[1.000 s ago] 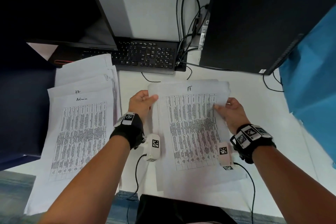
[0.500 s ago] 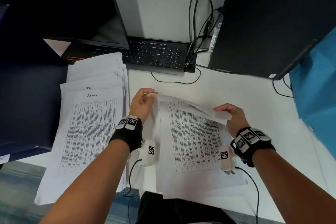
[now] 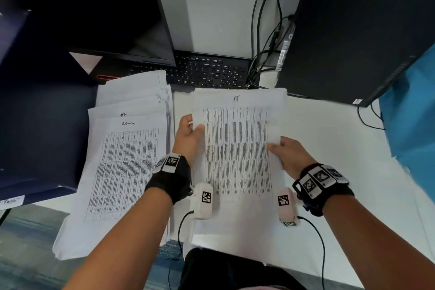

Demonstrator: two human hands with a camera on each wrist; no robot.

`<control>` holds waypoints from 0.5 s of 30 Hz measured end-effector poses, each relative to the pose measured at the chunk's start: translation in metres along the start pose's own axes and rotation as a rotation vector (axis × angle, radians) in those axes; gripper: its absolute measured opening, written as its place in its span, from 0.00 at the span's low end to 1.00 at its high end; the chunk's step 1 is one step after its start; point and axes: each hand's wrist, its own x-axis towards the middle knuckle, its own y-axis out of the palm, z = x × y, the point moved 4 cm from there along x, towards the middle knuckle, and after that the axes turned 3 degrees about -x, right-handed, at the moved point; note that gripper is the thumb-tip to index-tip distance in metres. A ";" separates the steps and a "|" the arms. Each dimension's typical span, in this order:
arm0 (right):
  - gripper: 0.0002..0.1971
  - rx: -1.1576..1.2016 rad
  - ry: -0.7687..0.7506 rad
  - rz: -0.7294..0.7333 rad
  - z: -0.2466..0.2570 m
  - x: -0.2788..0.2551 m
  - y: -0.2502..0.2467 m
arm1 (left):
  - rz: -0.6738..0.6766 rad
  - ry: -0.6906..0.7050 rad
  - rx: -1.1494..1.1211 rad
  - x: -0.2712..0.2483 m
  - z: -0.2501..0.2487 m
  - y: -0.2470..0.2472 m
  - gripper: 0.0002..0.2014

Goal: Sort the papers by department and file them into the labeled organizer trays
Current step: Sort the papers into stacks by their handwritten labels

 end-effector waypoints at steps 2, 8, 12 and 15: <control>0.05 0.030 -0.102 -0.046 0.016 -0.009 0.004 | 0.010 -0.009 0.002 0.001 -0.004 -0.004 0.13; 0.07 0.045 -0.571 -0.242 0.092 -0.056 0.024 | -0.099 0.192 0.126 -0.015 -0.042 -0.004 0.24; 0.10 0.076 -0.766 -0.267 0.117 -0.078 0.035 | -0.165 0.351 0.058 -0.028 -0.073 -0.005 0.23; 0.15 0.138 -0.740 -0.231 0.114 -0.077 0.041 | -0.127 0.338 -0.022 -0.030 -0.072 -0.006 0.24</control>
